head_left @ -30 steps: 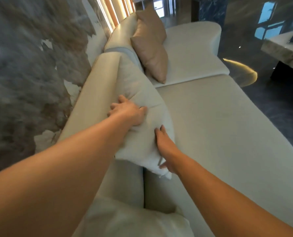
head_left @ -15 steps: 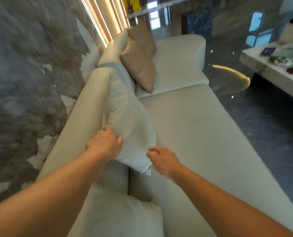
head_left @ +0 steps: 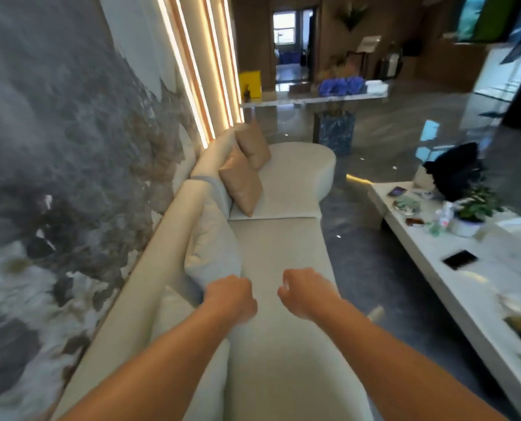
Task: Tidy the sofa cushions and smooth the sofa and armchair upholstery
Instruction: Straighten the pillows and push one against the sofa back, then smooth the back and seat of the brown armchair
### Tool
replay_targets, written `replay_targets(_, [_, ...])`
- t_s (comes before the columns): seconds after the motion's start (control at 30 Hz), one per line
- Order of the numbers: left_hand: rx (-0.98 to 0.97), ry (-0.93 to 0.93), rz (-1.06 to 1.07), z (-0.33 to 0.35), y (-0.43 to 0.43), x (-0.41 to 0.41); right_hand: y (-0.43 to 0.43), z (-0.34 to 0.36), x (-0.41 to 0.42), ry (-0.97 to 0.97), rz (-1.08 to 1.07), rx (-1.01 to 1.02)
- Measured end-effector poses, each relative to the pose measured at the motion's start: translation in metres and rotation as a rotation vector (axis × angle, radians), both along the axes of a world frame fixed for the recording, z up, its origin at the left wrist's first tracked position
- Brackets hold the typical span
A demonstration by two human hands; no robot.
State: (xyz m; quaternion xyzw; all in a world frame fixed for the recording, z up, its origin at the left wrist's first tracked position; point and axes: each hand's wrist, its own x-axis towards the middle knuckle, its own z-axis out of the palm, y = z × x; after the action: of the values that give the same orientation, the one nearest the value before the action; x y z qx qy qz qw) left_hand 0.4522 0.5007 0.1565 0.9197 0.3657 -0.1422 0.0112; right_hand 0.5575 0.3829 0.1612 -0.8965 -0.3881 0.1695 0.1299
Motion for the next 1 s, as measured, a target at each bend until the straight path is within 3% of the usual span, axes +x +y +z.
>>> replay_targets(0.23, [-0.106,-0.068,-0.381,-0.002,-0.193,-0.114,-0.24,0.026,-0.148,-0.206,-0.259,-0.234])
replay_targets(0.47, [-0.21,0.017,-0.673,-0.003,-0.369,-0.275,-0.444,0.03,-0.337,0.01,-0.6,-0.331])
replay_targets(0.67, [-0.221,-0.04,-0.807,0.017,-0.497,-0.35,-0.582,0.046,-0.462,0.063,-0.8,-0.323])
replay_targets(0.73, [-0.243,0.023,-0.944,0.018,-0.588,-0.393,-0.679,0.04,-0.525,0.103,-0.907,-0.371])
replay_targets(0.9, [-0.254,0.065,-0.979,0.012,-0.647,-0.415,-0.72,0.038,-0.56,0.151,-0.951,-0.34])
replay_targets(1.0, [-0.269,0.081,-1.087,0.017,-0.78,-0.456,-0.831,0.038,-0.621,0.108,-1.045,-0.328])
